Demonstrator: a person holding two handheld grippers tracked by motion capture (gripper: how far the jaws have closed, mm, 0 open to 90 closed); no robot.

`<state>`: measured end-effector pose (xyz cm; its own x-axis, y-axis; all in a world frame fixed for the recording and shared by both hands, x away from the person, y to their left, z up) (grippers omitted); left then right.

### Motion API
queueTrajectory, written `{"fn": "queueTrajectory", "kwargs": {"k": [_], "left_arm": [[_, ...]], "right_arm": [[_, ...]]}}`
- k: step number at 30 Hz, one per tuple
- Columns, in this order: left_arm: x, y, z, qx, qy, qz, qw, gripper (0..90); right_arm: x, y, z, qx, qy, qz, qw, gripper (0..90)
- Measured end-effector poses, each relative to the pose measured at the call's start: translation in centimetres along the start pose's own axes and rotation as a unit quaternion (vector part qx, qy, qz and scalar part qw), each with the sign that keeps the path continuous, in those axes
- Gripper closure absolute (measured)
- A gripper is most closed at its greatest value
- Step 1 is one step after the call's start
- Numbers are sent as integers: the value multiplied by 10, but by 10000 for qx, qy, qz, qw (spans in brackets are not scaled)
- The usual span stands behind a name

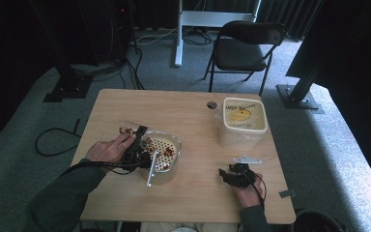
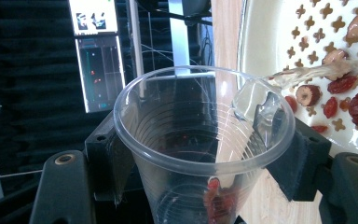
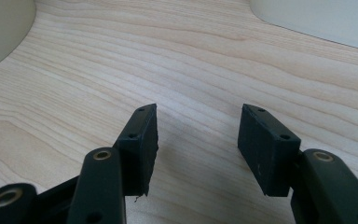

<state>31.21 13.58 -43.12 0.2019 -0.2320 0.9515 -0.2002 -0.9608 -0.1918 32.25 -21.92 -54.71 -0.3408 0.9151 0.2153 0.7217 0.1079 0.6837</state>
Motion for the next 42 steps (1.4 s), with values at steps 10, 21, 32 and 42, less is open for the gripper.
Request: {"fn": "queueTrajectory", "kwargs": {"k": [10, 21, 32, 42], "left_arm": [[-5, 1, 1, 29, 169, 252, 9995, 318], [-4, 0, 1, 41, 221, 245, 9994, 318], [-6, 0, 2, 58, 235, 349, 9991, 319], [-6, -1, 2, 44, 261, 369, 9990, 319]], "right_arm": [[0, 0, 0, -2, 5, 1, 10000, 468], [0, 0, 0, -5, 8, 1, 10000, 468], [0, 0, 1, -23, 17, 1, 10000, 467], [0, 0, 1, -30, 24, 3, 10000, 467]]}}
Point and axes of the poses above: each handheld gripper's, and its own axes: z roughly forward along the jaws, y roughly out of its top, x roughly to its left, the point moved 1 cm from there along z, roughly forward along the jaws, and after that the axes turned 6 degrees about z, right-handed, at the moved point
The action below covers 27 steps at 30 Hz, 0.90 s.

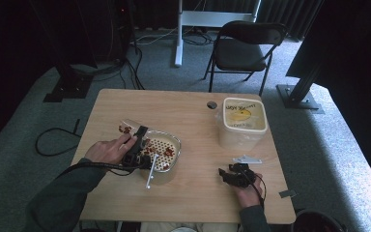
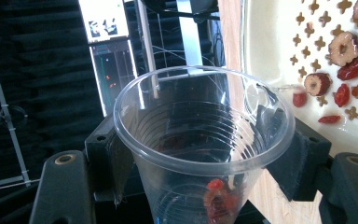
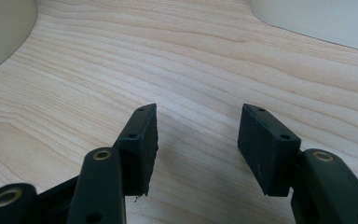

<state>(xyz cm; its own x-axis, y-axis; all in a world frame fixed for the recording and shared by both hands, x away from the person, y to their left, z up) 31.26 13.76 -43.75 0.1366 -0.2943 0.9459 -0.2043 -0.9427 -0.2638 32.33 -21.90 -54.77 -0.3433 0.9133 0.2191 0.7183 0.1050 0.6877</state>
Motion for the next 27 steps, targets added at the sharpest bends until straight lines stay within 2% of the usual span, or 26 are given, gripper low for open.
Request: {"fn": "queueTrajectory", "kwargs": {"k": [27], "left_arm": [[-2, -1, 1, 71, 64, 50, 9999, 318]], "right_arm": [[0, 0, 0, -21, 29, 5, 10000, 464]]}}
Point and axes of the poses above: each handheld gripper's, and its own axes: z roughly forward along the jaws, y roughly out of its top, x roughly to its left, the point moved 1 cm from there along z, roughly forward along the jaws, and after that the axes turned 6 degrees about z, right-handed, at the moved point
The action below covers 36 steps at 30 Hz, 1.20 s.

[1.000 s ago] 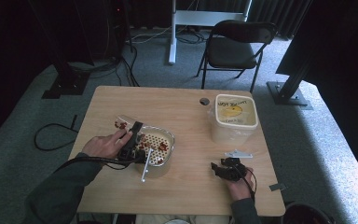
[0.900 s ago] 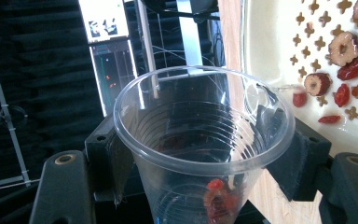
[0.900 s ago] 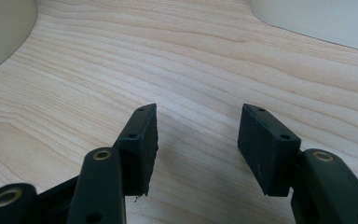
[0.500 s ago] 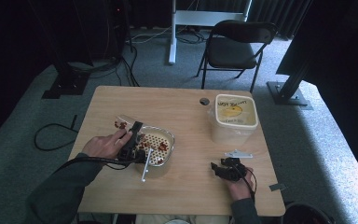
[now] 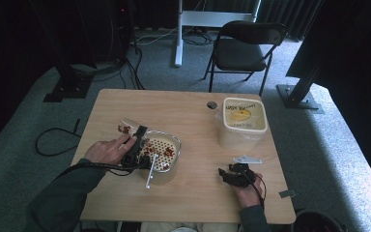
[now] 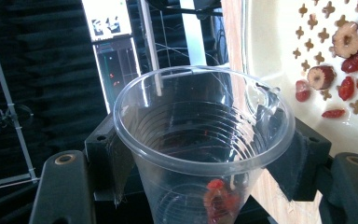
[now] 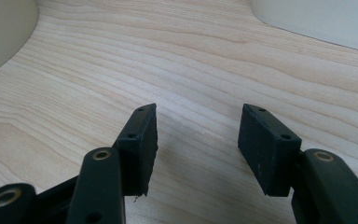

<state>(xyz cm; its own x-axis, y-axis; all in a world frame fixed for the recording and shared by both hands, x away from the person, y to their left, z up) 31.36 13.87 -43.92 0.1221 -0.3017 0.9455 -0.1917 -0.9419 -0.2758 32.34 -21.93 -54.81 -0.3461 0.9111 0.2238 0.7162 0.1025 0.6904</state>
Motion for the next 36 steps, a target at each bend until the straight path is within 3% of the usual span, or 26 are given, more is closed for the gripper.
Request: {"fn": "queueTrajectory", "kwargs": {"k": [20, 22, 24, 32, 36], "left_arm": [[0, -2, 0, 33, -2, -33, 10000, 318], [-3, -2, 0, 41, 84, 123, 9999, 318], [-5, -1, 1, 52, 41, 180, 9998, 318], [-7, 1, 1, 52, 93, 259, 9996, 321], [-5, -1, 1, 41, -33, 40, 10000, 320]], "right_arm": [[-1, 0, 0, -14, 9, 4, 10000, 463], [0, 0, 0, -11, 7, 0, 10000, 463], [0, 0, 0, -14, 10, 7, 10000, 464], [-1, 0, 0, -25, 14, -1, 10000, 463], [0, 0, 0, -24, 9, -7, 10000, 461]]}}
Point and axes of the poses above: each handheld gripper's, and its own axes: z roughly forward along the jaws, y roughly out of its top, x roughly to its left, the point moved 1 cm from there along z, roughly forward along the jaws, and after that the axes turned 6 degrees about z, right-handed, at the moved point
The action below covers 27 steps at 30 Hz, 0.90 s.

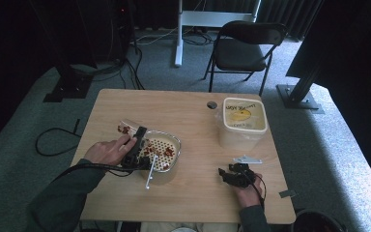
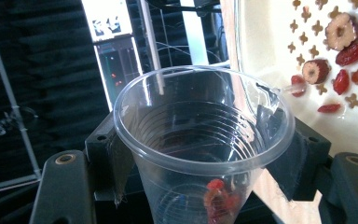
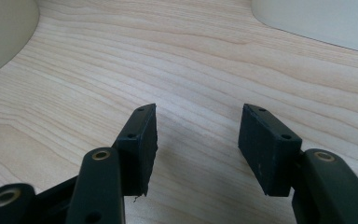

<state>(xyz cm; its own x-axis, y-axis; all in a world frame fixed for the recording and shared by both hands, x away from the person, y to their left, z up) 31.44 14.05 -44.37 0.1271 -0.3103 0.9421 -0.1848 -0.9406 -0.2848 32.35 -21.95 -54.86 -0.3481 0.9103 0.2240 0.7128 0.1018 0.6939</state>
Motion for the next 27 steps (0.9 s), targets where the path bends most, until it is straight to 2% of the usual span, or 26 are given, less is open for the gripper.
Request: {"fn": "queueTrajectory", "kwargs": {"k": [3, 6, 7, 8, 9, 12, 14, 15, 16, 17, 19, 20, 21, 23, 26, 27], "left_arm": [[5, -2, 1, -13, -109, -332, 9994, 320], [11, -4, 0, -56, -186, -634, 9978, 320], [13, -4, 0, -79, -219, -720, 9971, 320], [13, -4, 0, -79, -219, -720, 9971, 320], [18, -5, -1, -145, -333, -1038, 9939, 320], [23, -6, -2, -264, -509, -1484, 9873, 320], [23, -6, -2, -264, -509, -1484, 9873, 320], [27, -6, -2, -364, -636, -1866, 9797, 320], [29, -8, -2, -429, -691, -2095, 9744, 321], [30, -10, -1, -505, -775, -2354, 9675, 321], [31, -14, 1, -622, -947, -2905, 9501, 322], [31, -18, 2, -683, -1058, -3223, 9382, 322], [31, -20, 3, -710, -1093, -3341, 9335, 323], [30, -24, 4, -768, -1237, -3692, 9179, 323], [32, -31, 8, -874, -1439, -4178, 8928, 323], [33, -34, 8, -919, -1498, -4344, 8834, 323]], "right_arm": [[0, 0, 0, -7, 14, 15, 10000, 462], [0, 0, 0, -10, 15, 22, 10000, 462], [0, 0, 0, -13, 17, 23, 10000, 461], [0, 0, 0, -13, 17, 23, 10000, 461], [0, 0, 0, -16, 19, 25, 10000, 462], [-1, 0, 0, -14, 17, 4, 10000, 461], [-1, 0, 0, -13, 21, 0, 10000, 461], [-1, 0, 0, -13, 21, 0, 10000, 461], [-1, 1, 1, -13, 34, 12, 10000, 461], [-1, 1, 0, -12, 35, 26, 10000, 461], [-1, 0, 0, -12, 27, 14, 10000, 461], [-1, 0, 0, -10, 26, 3, 10000, 461], [-1, 0, 0, -2, 29, 13, 10000, 461], [-1, 0, 0, 4, 20, 11, 10000, 458], [-1, 0, -1, 29, -95, -66, 9999, 454], [-1, 0, -1, 37, -117, -79, 9999, 451]]}}
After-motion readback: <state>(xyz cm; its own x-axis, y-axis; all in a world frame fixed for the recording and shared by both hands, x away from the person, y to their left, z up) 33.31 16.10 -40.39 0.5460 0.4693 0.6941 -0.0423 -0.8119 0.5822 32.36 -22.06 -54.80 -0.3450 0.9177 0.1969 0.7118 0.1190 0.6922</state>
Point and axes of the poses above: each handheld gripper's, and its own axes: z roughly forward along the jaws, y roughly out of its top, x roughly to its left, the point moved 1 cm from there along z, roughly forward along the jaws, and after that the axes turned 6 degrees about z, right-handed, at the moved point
